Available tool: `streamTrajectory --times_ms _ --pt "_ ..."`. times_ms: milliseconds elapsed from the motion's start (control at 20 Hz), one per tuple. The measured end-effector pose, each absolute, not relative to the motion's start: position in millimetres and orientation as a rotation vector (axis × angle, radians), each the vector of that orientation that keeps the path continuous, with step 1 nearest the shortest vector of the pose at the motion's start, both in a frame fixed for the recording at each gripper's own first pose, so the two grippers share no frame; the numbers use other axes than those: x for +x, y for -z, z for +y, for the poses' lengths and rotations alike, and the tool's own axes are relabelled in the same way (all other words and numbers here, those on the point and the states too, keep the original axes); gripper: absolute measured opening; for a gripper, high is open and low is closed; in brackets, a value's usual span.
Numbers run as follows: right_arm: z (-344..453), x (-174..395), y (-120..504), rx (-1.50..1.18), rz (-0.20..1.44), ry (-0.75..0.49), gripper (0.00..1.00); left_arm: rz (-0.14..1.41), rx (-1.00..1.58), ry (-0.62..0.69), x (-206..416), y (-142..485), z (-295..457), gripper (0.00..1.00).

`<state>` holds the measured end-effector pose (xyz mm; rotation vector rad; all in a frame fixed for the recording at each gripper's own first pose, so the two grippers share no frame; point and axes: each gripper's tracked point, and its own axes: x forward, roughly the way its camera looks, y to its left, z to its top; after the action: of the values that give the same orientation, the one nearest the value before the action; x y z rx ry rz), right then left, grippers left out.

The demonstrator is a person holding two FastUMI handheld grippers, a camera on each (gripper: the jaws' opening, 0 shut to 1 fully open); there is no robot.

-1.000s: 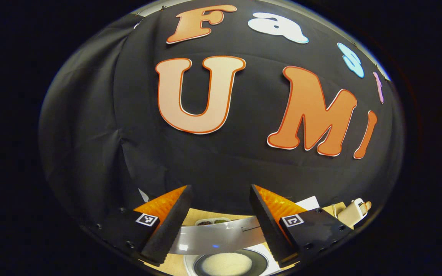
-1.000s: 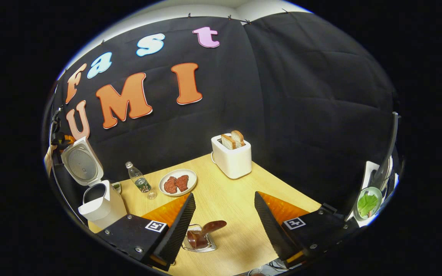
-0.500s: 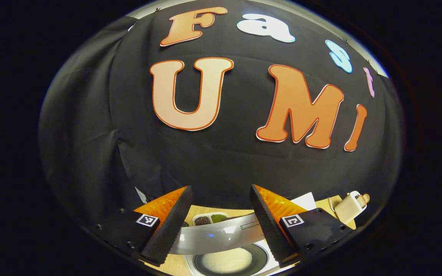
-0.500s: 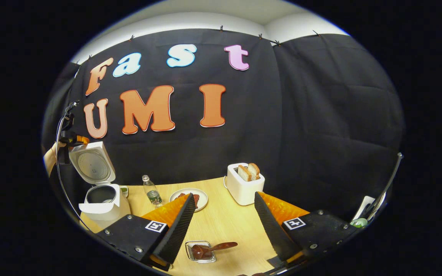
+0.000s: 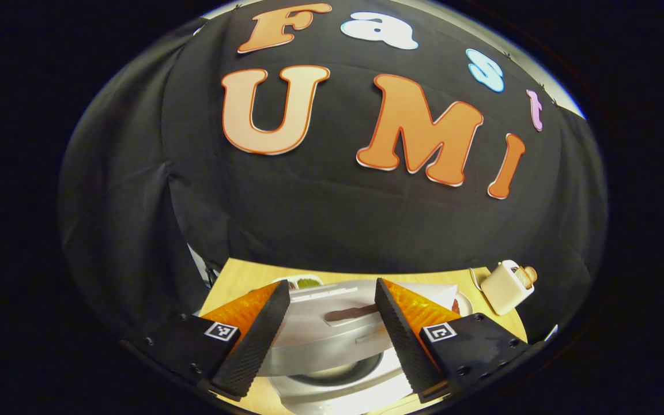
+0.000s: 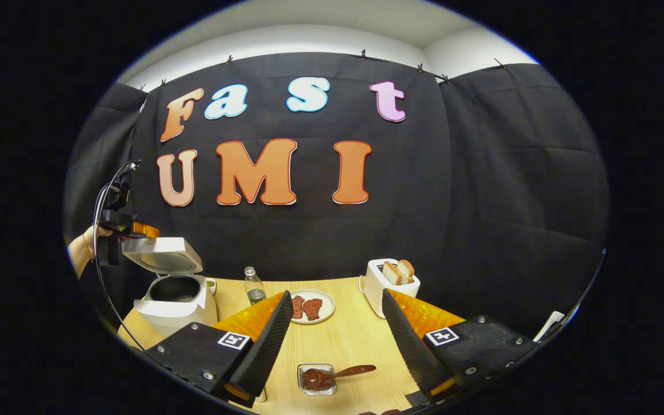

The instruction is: Close the left gripper, press the button to open the rice cooker; take a wooden spoon from the chopstick holder with the right hand, scoop a spoonful of rice and pour it into the rice cooker, then put the wooden spoon back into the chopstick holder.

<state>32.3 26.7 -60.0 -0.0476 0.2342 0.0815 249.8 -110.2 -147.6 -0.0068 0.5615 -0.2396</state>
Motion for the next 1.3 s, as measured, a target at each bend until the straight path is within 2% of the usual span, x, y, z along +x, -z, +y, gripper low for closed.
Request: streamTrajectory --times_ms 250,850,1300 --pt "35 20 72 -0.033 0.267 -0.127 0.95 0.603 -0.002 0.221 205 201 -112 1.0" --pt "22 8 102 -0.007 0.35 -0.11 0.95 0.659 0.114 0.128 214 271 -116 1.0" --pt "30 22 119 0.0 0.384 -0.128 0.95 0.566 0.105 0.11 211 279 -116 1.0"
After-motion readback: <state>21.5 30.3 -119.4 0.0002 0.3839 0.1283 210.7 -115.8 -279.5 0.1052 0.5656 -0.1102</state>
